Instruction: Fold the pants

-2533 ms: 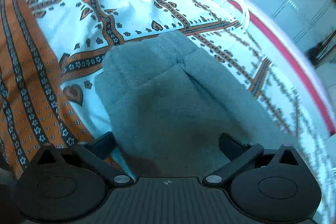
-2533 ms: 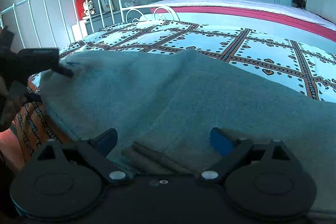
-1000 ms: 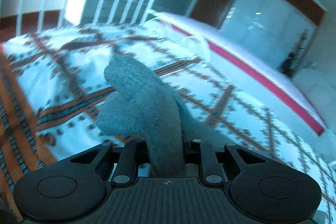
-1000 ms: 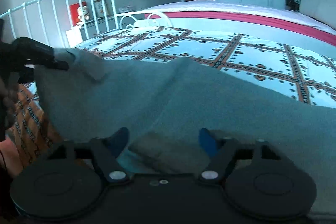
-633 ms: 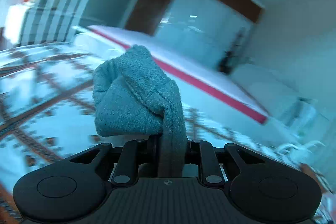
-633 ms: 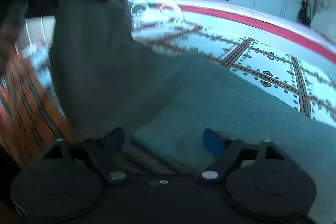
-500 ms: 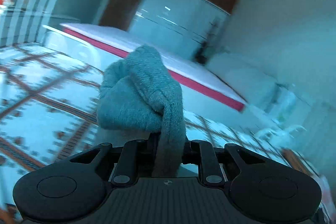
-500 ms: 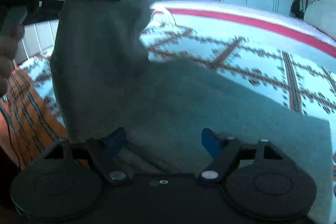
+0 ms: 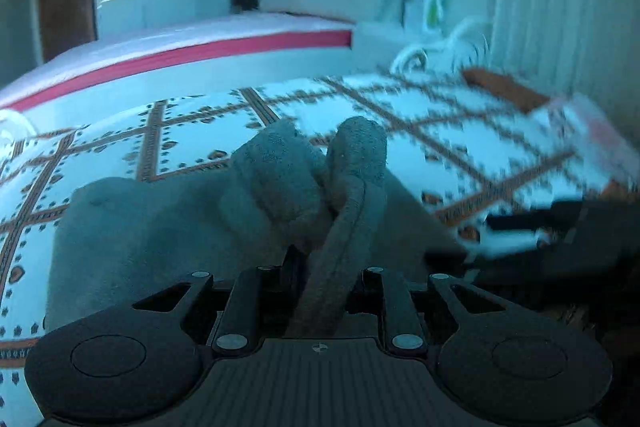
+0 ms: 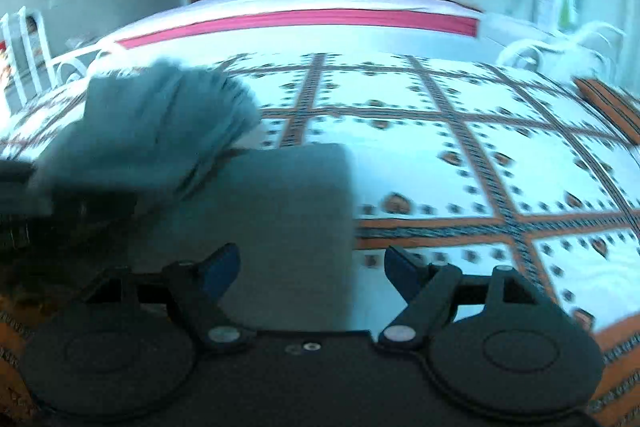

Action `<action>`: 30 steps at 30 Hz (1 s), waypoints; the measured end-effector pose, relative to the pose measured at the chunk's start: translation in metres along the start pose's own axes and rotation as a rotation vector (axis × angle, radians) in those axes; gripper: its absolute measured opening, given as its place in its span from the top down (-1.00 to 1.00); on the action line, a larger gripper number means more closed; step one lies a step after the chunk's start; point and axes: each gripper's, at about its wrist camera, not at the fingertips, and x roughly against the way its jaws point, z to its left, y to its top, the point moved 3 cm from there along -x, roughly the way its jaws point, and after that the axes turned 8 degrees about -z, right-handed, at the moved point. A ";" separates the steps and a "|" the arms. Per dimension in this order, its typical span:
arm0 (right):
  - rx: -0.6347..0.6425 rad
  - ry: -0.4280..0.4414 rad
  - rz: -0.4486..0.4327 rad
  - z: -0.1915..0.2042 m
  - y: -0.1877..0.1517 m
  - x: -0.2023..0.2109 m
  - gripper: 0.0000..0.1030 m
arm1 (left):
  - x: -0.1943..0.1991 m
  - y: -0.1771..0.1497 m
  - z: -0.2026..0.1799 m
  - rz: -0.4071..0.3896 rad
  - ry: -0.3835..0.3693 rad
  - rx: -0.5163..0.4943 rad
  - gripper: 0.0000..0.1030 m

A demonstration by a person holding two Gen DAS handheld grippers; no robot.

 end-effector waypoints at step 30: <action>-0.489 0.277 0.075 -0.010 0.015 -0.021 -0.69 | 0.026 -0.044 0.126 0.111 0.221 0.431 -1.00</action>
